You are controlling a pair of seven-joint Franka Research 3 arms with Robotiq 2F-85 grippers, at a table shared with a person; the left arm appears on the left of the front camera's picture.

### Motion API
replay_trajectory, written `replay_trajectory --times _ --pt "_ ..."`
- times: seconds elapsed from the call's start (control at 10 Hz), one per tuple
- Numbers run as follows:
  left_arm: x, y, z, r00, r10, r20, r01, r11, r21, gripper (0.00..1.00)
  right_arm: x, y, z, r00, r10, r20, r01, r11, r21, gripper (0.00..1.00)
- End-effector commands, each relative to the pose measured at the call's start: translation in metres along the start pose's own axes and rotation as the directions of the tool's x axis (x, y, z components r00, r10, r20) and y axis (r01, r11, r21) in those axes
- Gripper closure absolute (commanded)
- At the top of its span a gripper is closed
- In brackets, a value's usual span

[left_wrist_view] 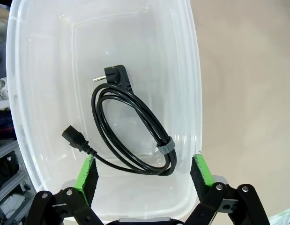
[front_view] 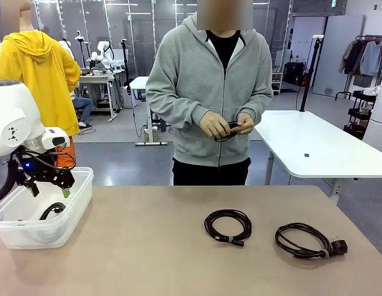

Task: Organize and store the cables.
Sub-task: Place the Power Cable into the Organizing box.

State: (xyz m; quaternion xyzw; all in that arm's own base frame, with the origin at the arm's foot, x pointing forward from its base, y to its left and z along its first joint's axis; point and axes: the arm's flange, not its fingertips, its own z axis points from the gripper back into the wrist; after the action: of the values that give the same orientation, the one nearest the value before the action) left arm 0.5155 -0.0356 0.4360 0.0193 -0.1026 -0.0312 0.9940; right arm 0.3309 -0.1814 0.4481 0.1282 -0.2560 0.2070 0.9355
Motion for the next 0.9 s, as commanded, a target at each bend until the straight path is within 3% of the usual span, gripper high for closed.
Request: replay_trajectory --times 0.0,0.8 --pt "0.0003 0.0003 -0.0010 1.000 0.003 -0.003 -0.003 1.000 0.004 0.00 0.0007 0.0012 0.0013 1.000 -0.006 -0.006 0.006 1.000 0.005 0.00" --pt "0.0003 0.0003 -0.0010 1.000 0.003 -0.003 -0.003 1.000 0.004 0.00 0.0007 0.0012 0.0013 1.000 -0.006 -0.006 0.006 1.000 0.005 0.00"
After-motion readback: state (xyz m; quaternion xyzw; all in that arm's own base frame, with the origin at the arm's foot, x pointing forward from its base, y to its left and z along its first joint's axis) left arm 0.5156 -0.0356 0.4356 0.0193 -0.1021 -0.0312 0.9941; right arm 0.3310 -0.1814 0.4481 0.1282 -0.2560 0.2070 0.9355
